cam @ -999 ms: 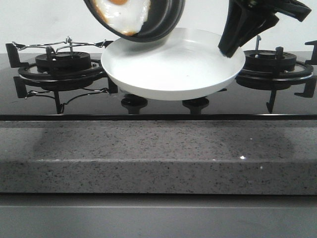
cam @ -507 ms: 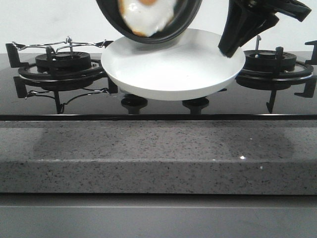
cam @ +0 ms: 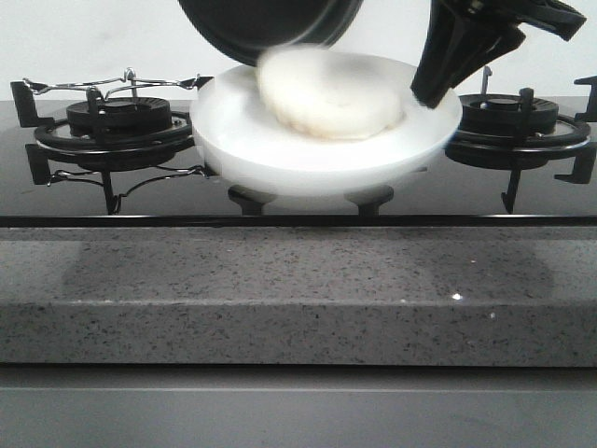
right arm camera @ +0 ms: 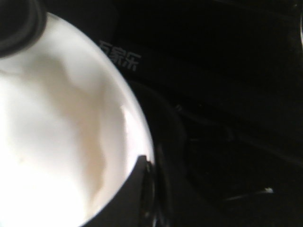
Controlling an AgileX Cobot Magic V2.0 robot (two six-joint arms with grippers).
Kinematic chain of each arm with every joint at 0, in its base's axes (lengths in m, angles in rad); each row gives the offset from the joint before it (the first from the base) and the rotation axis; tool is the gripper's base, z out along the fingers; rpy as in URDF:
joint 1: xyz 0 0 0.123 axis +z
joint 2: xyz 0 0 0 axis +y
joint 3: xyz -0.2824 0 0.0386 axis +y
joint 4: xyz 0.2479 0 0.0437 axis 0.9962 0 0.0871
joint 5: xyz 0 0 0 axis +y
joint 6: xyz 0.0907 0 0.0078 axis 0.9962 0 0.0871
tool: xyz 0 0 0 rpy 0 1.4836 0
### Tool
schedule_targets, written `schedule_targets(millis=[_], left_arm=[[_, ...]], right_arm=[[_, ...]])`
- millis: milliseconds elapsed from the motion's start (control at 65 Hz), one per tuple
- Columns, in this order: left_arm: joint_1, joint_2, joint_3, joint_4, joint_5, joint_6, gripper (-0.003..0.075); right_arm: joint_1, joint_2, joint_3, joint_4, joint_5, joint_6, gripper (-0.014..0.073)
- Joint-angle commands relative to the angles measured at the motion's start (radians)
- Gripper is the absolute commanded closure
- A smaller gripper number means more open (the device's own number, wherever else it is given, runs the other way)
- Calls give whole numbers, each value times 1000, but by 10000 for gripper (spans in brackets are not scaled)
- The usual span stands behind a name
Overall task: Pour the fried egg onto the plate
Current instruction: 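Tilt the pan over the plate with the left gripper, sliding the egg out, then carry the empty pan back and lower it onto its burner with the left gripper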
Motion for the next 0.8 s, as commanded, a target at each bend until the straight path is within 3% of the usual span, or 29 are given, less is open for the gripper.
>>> schedule_targets(millis=[0, 277, 446, 646, 784], left_arm=[[-11, -40, -32, -11, -103, -30, 740], [-11, -40, -32, -11, -96, -37, 740], [31, -40, -32, -39, -113, -189, 739], [198, -38, -32, -340, -74, -192, 738], [387, -9, -32, -620, 73, -140, 738]], right_arm=[[2, -51, -25, 35, -40, -6, 634], [2, -51, -25, 35, -40, -6, 634], [2, -51, -25, 35, -40, -6, 634], [2, -51, -25, 35, -40, -6, 634], [2, -51, -25, 35, -40, -6, 634]])
